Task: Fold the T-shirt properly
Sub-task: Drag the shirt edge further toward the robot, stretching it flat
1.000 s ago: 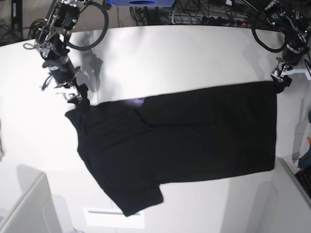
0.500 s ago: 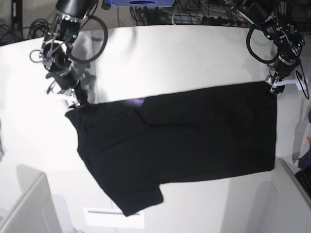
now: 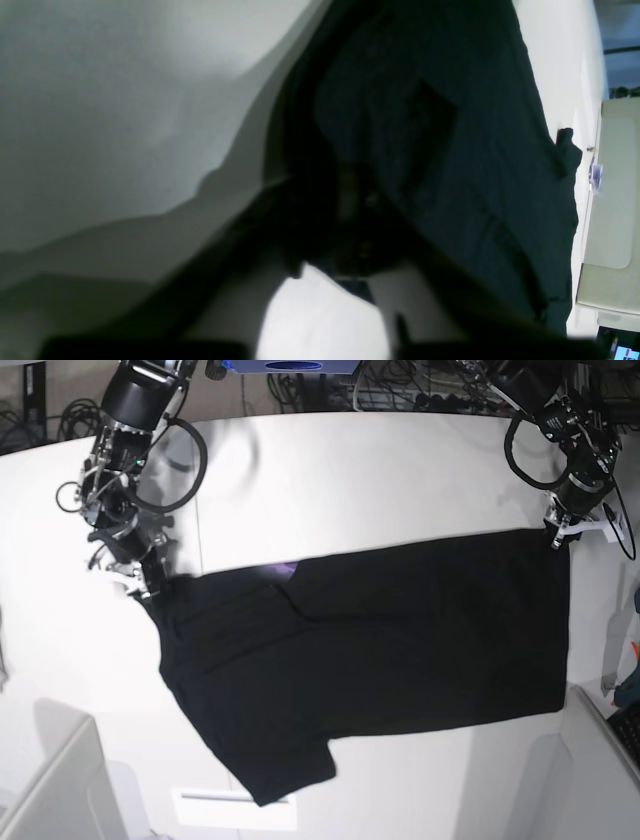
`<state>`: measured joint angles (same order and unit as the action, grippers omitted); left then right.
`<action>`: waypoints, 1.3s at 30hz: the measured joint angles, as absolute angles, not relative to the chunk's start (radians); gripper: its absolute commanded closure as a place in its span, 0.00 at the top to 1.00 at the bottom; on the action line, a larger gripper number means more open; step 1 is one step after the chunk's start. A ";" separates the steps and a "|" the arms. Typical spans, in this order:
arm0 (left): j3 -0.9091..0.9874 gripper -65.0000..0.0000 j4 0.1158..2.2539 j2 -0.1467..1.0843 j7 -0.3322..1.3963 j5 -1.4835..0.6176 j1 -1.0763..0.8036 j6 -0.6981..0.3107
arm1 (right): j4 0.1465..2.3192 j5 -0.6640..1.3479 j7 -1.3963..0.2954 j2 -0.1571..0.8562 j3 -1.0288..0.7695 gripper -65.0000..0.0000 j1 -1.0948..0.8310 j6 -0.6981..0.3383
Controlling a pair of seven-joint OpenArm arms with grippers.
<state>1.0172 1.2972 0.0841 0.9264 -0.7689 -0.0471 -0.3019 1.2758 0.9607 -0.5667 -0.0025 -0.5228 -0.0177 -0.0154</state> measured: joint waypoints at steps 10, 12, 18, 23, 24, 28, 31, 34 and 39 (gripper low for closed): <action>0.900 0.00 1.285 0.117 0.901 -0.775 -0.054 -0.303 | 1.264 0.949 -0.530 0.024 -0.520 0.00 -0.018 -0.015; 0.900 0.00 1.285 0.117 0.900 -0.780 -0.060 -0.307 | 1.290 0.942 -0.531 0.022 -0.520 0.00 -0.038 -0.010; 0.889 0.00 1.386 0.126 0.925 -0.775 -0.165 -0.306 | 1.461 0.934 -0.546 0.017 -0.524 0.00 -0.168 0.016; 0.897 0.00 1.492 0.142 1.047 -0.753 -0.250 -0.293 | 1.554 0.942 -0.549 0.017 -0.521 0.00 -0.266 0.010; 0.896 0.00 1.503 0.142 1.048 -0.752 -0.266 -0.291 | 1.565 0.941 -0.549 0.017 -0.521 0.00 -0.289 0.010; 0.898 0.00 1.526 0.143 1.033 -0.776 -0.345 -0.303 | 1.616 0.939 -0.552 0.016 -0.522 0.00 -0.371 0.011; 0.898 0.00 1.531 0.149 1.027 -0.790 -0.379 -0.310 | 1.687 0.943 -0.550 0.016 -0.522 0.00 -0.435 0.009; 0.898 0.00 1.532 0.153 1.019 -0.787 -0.399 -0.335 | 1.742 0.942 -0.553 0.016 -0.522 0.00 -0.504 0.008; 0.898 0.00 1.534 0.153 1.010 -0.793 -0.431 -0.371 | 1.768 0.943 -0.550 0.015 -0.524 0.00 -0.562 0.008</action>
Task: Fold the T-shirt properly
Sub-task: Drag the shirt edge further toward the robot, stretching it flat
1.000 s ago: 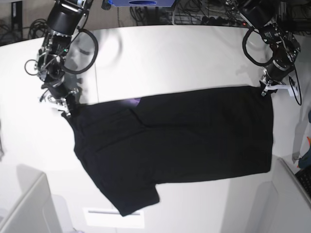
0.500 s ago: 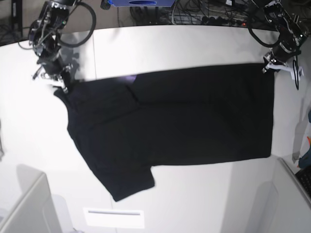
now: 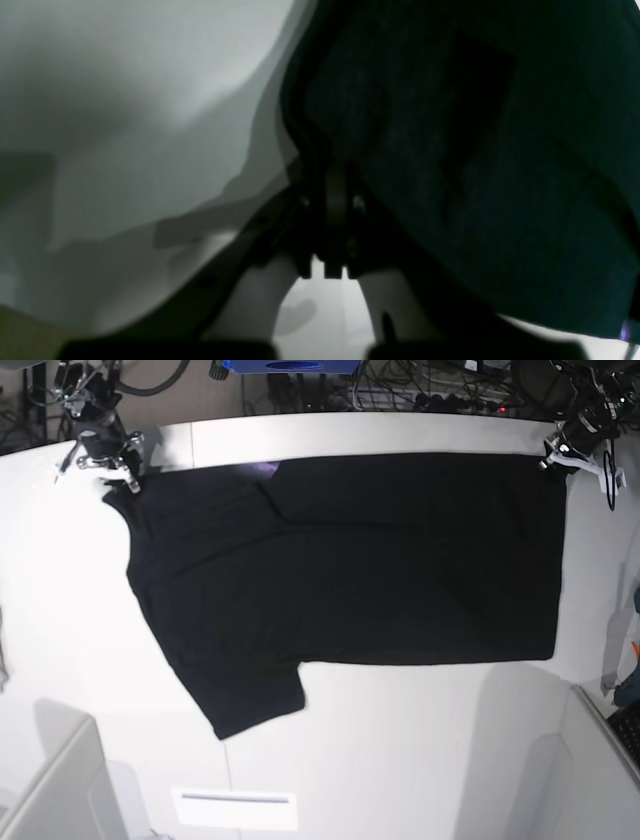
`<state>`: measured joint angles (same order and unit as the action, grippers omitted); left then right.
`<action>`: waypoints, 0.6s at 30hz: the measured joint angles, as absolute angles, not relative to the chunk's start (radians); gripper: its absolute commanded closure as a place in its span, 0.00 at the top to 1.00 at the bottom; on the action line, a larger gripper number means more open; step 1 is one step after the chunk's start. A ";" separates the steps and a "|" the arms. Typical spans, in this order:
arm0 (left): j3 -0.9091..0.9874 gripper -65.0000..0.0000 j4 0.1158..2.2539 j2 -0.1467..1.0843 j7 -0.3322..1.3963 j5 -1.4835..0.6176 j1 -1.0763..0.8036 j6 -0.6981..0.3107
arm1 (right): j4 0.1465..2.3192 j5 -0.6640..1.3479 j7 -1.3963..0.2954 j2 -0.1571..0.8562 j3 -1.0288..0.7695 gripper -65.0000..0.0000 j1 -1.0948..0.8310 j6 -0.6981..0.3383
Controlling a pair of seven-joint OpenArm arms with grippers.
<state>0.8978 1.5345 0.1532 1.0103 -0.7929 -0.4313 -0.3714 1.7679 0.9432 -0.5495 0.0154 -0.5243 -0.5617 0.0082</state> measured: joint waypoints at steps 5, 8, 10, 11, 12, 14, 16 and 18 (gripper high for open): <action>0.900 0.00 1.538 0.153 1.009 -0.798 -0.450 -0.375 | 1.773 0.944 -0.544 0.006 -0.527 0.00 -0.611 0.008; 0.900 0.00 1.567 0.149 1.019 -0.775 -0.453 -0.373 | 1.773 0.943 -0.547 -0.031 -0.530 0.00 -0.649 0.011; 0.899 0.00 1.585 0.150 1.034 -0.760 -0.455 -0.369 | 1.778 0.943 -0.549 -0.036 -0.527 0.00 -0.669 0.010; 0.900 0.00 1.593 0.150 1.040 -0.748 -0.455 -0.367 | 1.782 0.943 -0.548 -0.036 -0.526 0.00 -0.672 0.010; 0.900 0.00 1.597 0.149 1.043 -0.742 -0.456 -0.366 | 1.784 0.942 -0.546 -0.035 -0.526 0.00 -0.673 0.010; 0.900 0.00 1.599 0.148 1.044 -0.742 -0.458 -0.366 | 1.790 0.942 -0.545 -0.035 -0.526 0.00 -0.671 0.010; 0.899 0.00 1.600 0.150 1.041 -0.744 -0.465 -0.366 | 1.801 0.943 -0.545 -0.036 -0.527 0.00 -0.672 0.010; 0.898 0.00 1.600 0.150 1.037 -0.752 -0.482 -0.367 | 1.806 0.943 -0.545 -0.036 -0.527 0.00 -0.677 0.010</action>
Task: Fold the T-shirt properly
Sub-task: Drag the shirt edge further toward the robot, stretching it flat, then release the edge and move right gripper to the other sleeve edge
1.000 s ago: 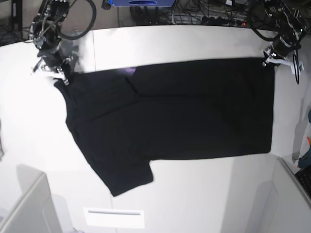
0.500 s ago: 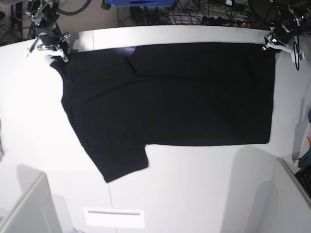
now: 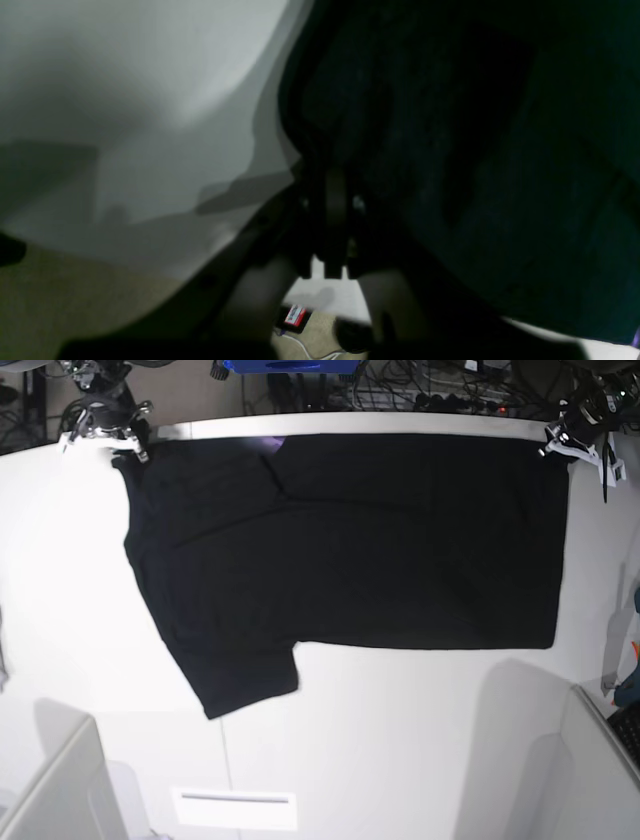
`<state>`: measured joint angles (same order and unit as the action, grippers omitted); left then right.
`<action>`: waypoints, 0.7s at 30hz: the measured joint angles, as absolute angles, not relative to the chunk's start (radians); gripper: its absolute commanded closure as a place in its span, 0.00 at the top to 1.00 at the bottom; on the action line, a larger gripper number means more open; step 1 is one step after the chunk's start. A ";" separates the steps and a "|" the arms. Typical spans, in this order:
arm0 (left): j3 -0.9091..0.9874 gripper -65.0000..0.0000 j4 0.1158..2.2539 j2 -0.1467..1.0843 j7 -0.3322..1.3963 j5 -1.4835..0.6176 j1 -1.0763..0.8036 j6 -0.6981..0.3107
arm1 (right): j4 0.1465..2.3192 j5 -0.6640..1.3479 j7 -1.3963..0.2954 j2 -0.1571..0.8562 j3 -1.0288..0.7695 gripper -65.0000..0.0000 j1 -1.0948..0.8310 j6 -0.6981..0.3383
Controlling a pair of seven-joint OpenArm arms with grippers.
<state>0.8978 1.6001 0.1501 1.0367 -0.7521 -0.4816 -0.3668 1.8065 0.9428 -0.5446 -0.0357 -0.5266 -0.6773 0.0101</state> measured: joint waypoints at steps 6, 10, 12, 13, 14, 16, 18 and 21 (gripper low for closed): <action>0.898 0.00 1.600 0.150 1.037 -0.754 -0.486 -0.367 | 1.806 0.943 -0.545 -0.036 -0.525 0.00 -0.677 0.010; 0.898 0.00 1.600 0.150 1.036 -0.753 -0.486 -0.366 | 1.806 0.943 -0.545 -0.036 -0.525 0.00 -0.677 0.010; 0.898 0.00 1.600 0.150 1.036 -0.754 -0.487 -0.366 | 1.806 0.943 -0.545 -0.036 -0.525 0.00 -0.677 0.010; 0.898 0.00 1.601 0.150 1.036 -0.754 -0.488 -0.366 | 1.806 0.943 -0.545 -0.036 -0.525 0.05 -0.677 0.010; 0.898 0.00 1.602 0.150 1.036 -0.754 -0.488 -0.366 | 1.806 0.943 -0.545 -0.036 -0.525 0.15 -0.680 0.010; 0.898 0.01 1.602 0.150 1.036 -0.753 -0.488 -0.367 | 1.810 0.941 -0.545 -0.036 -0.526 0.33 -0.683 0.010; 0.898 0.21 1.605 0.150 1.037 -0.759 -0.494 -0.368 | 1.824 0.943 -0.544 -0.036 -0.527 0.41 -0.688 0.010; 0.898 0.51 1.636 0.150 1.042 -0.743 -0.502 -0.367 | 1.847 0.942 -0.543 -0.035 -0.529 0.40 -0.687 0.011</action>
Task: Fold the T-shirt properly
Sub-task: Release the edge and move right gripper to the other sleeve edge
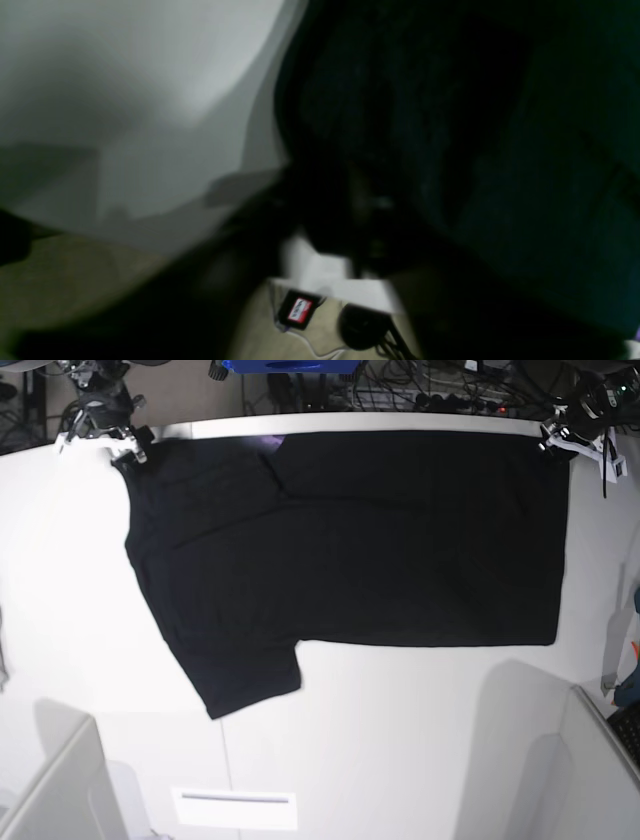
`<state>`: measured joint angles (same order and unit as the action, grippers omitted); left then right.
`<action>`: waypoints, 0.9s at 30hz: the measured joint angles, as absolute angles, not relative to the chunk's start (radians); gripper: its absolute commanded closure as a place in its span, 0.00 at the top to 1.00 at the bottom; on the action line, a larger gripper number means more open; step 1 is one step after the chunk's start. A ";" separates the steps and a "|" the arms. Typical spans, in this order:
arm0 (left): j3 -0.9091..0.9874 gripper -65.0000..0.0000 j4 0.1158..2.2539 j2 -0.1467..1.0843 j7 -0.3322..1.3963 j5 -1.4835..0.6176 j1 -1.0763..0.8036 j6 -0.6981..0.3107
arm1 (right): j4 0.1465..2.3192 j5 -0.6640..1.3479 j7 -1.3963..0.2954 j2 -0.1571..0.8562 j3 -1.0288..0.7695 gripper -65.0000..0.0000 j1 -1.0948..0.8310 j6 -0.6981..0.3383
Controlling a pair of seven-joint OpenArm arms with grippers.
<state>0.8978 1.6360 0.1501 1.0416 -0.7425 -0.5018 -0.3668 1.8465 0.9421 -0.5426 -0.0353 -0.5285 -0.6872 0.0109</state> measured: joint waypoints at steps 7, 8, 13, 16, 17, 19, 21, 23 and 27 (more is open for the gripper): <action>0.989 0.82 1.685 0.134 1.064 -0.735 -0.490 -0.363 | 1.921 0.939 -0.542 -0.034 -0.531 0.39 -0.681 0.011; 1.019 0.82 1.687 0.137 1.063 -0.734 -0.490 -0.362 | 1.934 0.939 -0.542 -0.033 -0.531 0.39 -0.680 0.011; 1.152 0.82 1.749 0.142 1.065 -0.728 -0.480 -0.352 | 1.942 0.942 -0.550 -0.036 -0.611 0.39 -0.657 0.012; 1.191 0.82 1.758 0.141 1.067 -0.733 -0.475 -0.359 | 1.940 0.935 -0.538 -0.034 -0.633 0.40 -0.668 0.108; 1.200 0.82 1.757 0.141 1.068 -0.731 -0.475 -0.360 | 1.937 0.937 -0.544 -0.038 -0.633 0.41 -0.680 0.113; 1.211 0.81 1.756 0.142 1.067 -0.730 -0.474 -0.359 | 1.937 0.939 -0.550 -0.042 -0.630 0.41 -0.691 0.115; 1.213 0.74 1.756 0.141 1.068 -0.730 -0.466 -0.359 | 1.937 0.936 -0.548 -0.038 -0.631 0.41 -0.668 0.109; 1.214 0.52 1.756 0.140 1.067 -0.731 -0.449 -0.360 | 1.937 0.935 -0.552 -0.020 -0.625 0.41 -0.598 0.087; 1.209 0.00 1.756 0.145 1.071 -0.724 -0.406 -0.359 | 1.882 0.939 -0.583 0.093 -0.527 0.40 -0.404 0.075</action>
